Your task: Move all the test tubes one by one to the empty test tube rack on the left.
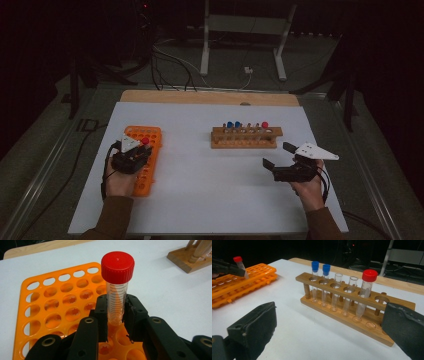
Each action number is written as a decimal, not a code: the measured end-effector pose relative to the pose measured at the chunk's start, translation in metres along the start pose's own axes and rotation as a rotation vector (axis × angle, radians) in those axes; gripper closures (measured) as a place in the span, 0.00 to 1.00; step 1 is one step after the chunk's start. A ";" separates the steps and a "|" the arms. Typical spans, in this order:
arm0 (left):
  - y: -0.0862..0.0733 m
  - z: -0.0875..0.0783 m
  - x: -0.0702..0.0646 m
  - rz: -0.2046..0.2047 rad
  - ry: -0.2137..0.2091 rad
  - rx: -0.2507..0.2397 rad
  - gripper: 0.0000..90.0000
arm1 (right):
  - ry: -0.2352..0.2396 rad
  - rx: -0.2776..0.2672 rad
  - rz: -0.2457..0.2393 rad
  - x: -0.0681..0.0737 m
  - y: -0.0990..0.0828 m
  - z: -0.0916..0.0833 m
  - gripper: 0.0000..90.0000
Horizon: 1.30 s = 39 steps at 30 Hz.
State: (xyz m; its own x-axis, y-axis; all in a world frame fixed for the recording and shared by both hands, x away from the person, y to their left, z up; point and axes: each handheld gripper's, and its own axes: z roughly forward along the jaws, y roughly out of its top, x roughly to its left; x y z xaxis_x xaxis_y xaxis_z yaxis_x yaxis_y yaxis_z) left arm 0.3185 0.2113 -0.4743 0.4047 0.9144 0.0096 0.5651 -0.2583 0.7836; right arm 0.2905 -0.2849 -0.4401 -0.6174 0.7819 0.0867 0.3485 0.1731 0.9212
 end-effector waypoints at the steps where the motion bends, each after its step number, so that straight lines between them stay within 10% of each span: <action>1: 0.000 0.000 0.000 -0.002 0.000 0.002 0.82 | 0.000 0.000 0.000 0.000 0.000 0.000 0.00; 12: 0.000 0.000 0.000 -0.008 0.004 0.006 0.77 | 0.001 -0.001 0.002 0.000 0.000 0.000 0.00; 39: -0.003 -0.038 -0.021 -0.084 -0.085 -0.303 0.24 | -0.053 -0.033 -0.011 -0.010 0.023 -0.001 0.00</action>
State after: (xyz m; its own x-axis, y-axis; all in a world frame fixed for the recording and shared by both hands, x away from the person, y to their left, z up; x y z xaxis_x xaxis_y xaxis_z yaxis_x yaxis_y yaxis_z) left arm 0.2806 0.2054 -0.4533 0.4312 0.8961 -0.1048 0.3648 -0.0669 0.9287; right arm 0.3035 -0.2892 -0.4196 -0.5824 0.8109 0.0575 0.3184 0.1624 0.9340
